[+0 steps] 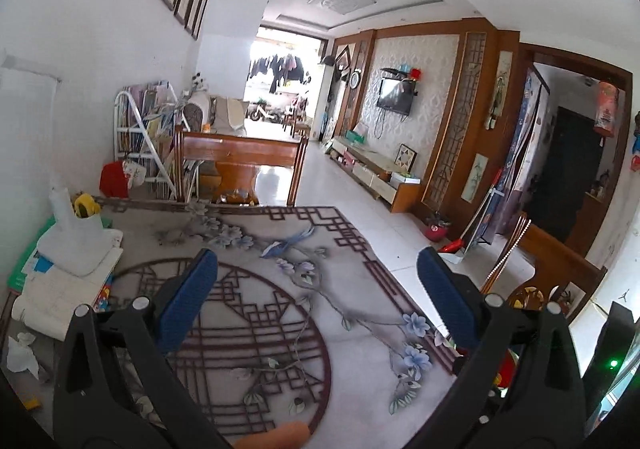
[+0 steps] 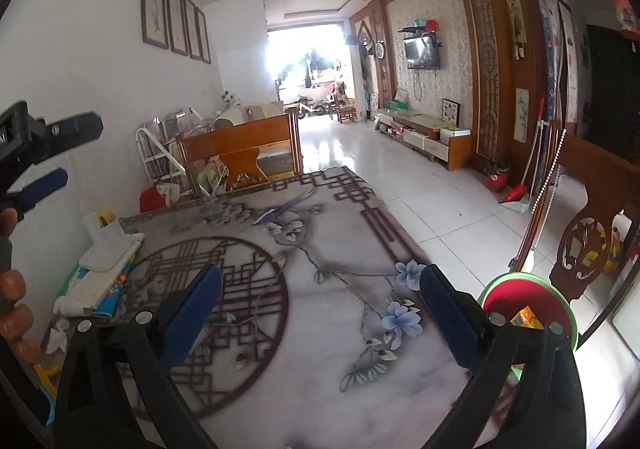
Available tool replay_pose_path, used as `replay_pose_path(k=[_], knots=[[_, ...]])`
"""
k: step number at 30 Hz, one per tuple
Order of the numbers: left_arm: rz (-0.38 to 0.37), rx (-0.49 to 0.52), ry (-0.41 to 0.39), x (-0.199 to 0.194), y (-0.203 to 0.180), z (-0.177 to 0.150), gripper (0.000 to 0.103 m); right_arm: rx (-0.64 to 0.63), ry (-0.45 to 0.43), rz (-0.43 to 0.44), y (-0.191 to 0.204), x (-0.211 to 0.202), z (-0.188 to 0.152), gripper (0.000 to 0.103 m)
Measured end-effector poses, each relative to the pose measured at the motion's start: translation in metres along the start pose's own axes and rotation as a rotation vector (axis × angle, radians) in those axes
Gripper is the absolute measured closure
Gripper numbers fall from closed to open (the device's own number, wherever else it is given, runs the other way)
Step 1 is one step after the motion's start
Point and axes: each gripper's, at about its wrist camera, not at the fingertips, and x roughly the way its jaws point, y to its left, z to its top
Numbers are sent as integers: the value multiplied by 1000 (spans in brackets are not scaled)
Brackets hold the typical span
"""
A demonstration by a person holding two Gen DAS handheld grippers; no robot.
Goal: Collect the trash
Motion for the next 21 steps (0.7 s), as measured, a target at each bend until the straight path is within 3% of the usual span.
replay_pose_path(k=[12, 15, 18, 21], knots=[[-37, -16, 107, 16, 10, -5, 5, 26, 24, -65, 1, -3, -1, 7], [-4, -15, 112, 18, 10, -6, 5, 35, 28, -72, 0, -3, -3, 7], [78, 0, 96, 17, 8, -8, 5, 30, 31, -74, 1, -3, -4, 7], [84, -16, 70, 12, 9, -11, 5, 31, 32, -70, 1, -4, -4, 7]])
